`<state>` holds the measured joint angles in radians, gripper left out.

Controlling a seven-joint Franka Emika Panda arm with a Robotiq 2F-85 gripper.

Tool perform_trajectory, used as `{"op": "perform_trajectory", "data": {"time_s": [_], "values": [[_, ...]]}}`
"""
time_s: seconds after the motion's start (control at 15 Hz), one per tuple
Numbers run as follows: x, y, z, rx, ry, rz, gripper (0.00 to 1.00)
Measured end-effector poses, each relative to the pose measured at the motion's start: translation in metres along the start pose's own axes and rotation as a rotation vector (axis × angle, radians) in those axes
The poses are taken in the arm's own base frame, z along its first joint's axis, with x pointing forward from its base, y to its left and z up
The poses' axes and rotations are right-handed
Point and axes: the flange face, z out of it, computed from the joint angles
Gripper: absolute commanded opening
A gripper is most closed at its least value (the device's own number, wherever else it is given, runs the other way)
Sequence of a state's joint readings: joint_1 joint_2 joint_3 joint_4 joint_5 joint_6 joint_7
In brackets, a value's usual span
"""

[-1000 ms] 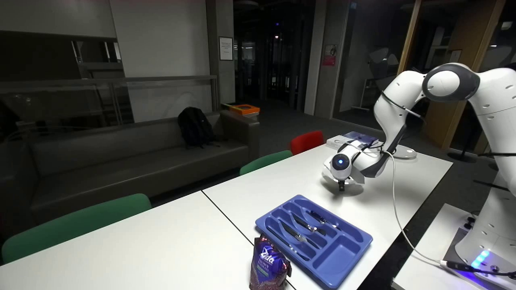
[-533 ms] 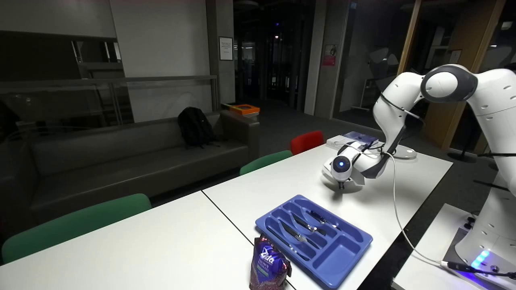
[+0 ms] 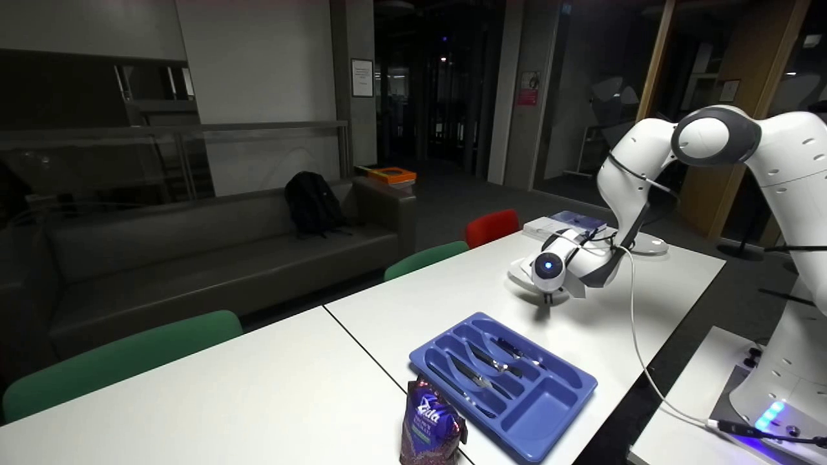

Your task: Pick up the white plate from the table and move it slightly to the right.

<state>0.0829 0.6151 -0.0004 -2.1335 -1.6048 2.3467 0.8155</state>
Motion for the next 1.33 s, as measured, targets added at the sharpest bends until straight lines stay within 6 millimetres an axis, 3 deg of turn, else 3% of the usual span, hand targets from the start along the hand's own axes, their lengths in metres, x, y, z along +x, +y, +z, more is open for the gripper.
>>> {"op": "perform_trajectory", "data": {"time_s": [0.6,0.93,1.33], "values": [[-0.006,0.004,0.006,0.01,-0.022,0.038,0.02],[-0.027,0.012,0.02,0.035,-0.175,0.087,0.02],[-0.048,0.033,0.022,0.094,-0.268,0.073,0.02]]}}
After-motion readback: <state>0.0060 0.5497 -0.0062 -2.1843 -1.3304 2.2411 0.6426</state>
